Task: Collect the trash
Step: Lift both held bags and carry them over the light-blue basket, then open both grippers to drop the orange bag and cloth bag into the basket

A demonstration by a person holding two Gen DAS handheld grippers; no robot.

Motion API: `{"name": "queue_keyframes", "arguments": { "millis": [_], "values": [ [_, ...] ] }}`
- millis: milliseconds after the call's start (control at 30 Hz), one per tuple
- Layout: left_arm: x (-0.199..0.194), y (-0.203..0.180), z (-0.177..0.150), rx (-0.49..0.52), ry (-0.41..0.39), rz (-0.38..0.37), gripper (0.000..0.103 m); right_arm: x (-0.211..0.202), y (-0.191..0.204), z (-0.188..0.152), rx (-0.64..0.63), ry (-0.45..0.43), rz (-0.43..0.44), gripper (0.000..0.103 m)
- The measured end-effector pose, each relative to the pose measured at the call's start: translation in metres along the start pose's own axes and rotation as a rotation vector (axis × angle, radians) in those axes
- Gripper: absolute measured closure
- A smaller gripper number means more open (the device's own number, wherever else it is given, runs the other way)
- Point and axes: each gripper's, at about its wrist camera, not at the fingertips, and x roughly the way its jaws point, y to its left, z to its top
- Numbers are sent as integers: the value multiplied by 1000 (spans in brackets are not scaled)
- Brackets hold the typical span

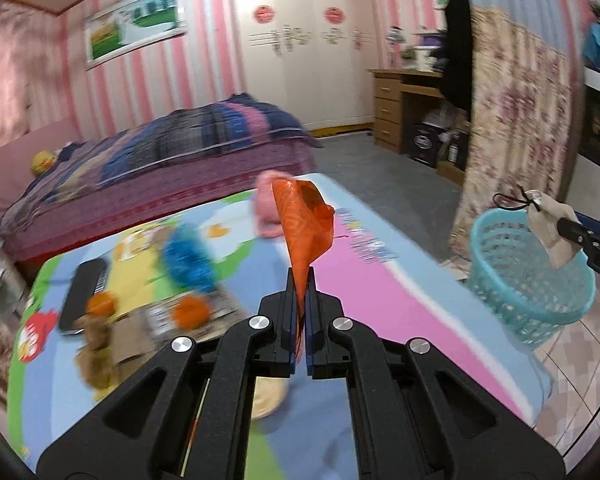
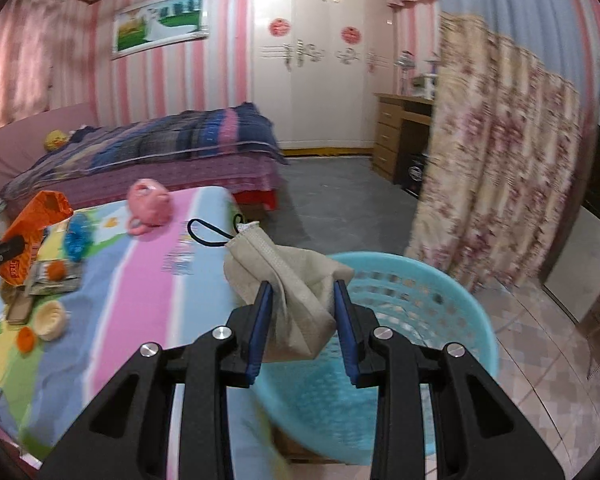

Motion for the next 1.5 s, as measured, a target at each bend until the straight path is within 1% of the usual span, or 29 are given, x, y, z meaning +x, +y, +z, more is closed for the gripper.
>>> {"name": "queue_keyframes", "arguments": {
  "millis": [133,267,400,600,700,833,900,933,967,1033,1067,1100,1133,1167,1267,1433,1500],
  "values": [
    [21,-46,7,41,-1,-81,102,6,-31,-5,20,18,-59,71],
    [38,-82,8,66,12,-164,102,9,-55,-10,39,24,-108,71],
    [51,-120,8,114,24,-233,102,10,-84,-15,95,26,-145,71],
    [65,-161,10,139,48,-327,102,15,-112,-26,136,37,-175,71],
    [70,-180,12,169,45,-342,102,18,-119,-30,144,45,-181,71],
    [85,-199,17,166,80,-404,102,22,-125,-33,146,50,-186,71],
    [90,-205,17,174,84,-408,99,23,-128,-34,153,50,-188,71],
    [92,-206,16,180,90,-410,89,23,-130,-35,155,51,-190,71],
    [96,-209,15,187,97,-402,68,23,-130,-35,156,52,-191,71],
    [96,-208,14,189,80,-378,48,25,-133,-37,159,57,-194,71],
    [95,-206,13,189,69,-370,44,26,-133,-38,158,59,-195,71],
    [95,-203,13,189,66,-367,42,27,-133,-39,157,61,-196,71],
    [95,-199,14,186,63,-356,37,27,-133,-39,156,63,-196,71],
    [95,-197,15,181,59,-342,28,28,-132,-40,155,65,-196,71],
    [91,-178,19,143,27,-294,14,29,-128,-41,158,63,-194,71],
    [84,-149,23,94,2,-225,6,37,-118,-39,174,54,-184,71],
    [80,-138,22,76,-5,-204,6,42,-112,-39,175,53,-184,69]
  ]
}}
